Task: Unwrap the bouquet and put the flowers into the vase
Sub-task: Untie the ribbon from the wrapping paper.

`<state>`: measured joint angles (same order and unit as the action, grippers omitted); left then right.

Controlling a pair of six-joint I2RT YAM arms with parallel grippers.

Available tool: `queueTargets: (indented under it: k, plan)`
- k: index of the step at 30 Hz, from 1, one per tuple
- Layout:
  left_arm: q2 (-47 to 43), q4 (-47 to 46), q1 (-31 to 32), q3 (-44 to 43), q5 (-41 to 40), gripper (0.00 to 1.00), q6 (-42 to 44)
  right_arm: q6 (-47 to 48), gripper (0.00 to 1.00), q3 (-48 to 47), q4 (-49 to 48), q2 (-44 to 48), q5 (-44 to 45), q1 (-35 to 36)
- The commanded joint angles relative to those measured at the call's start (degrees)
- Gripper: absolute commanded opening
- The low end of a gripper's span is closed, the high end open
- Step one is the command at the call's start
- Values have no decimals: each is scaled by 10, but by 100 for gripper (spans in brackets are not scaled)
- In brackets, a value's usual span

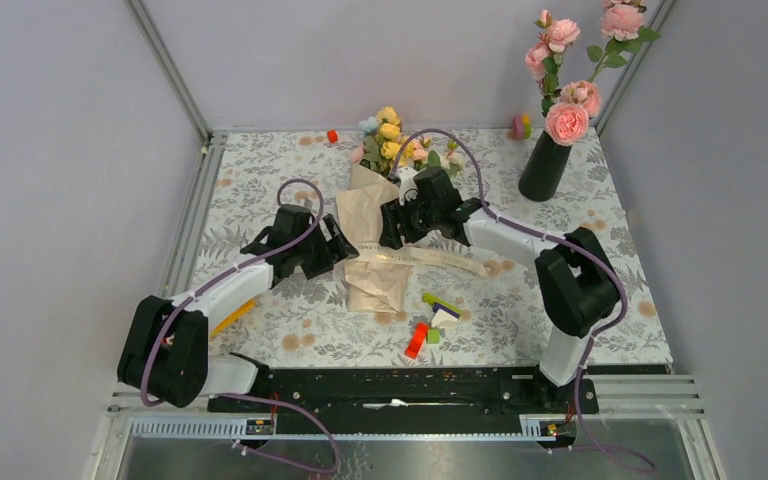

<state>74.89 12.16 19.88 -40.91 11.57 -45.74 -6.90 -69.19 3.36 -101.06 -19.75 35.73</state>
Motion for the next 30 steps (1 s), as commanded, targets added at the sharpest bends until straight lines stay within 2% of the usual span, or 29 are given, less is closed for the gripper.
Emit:
queueTargets:
  k: [1,7,20,25,30]
  plan:
    - [17,-57,9,4,-5,79,-24,25,68,-45,25,-37,-16,10]
    - [49,-78,10,12,-5,79,-15,47,67,-73,53,-78,-9,18]
    - [97,-95,10,-1,-14,78,-5,36,60,-74,69,-85,43,38]
    - [97,-92,9,-5,-29,73,-1,31,44,-68,68,-78,61,38]
    - [99,-91,9,-9,-35,62,2,26,26,-64,68,-71,63,38]
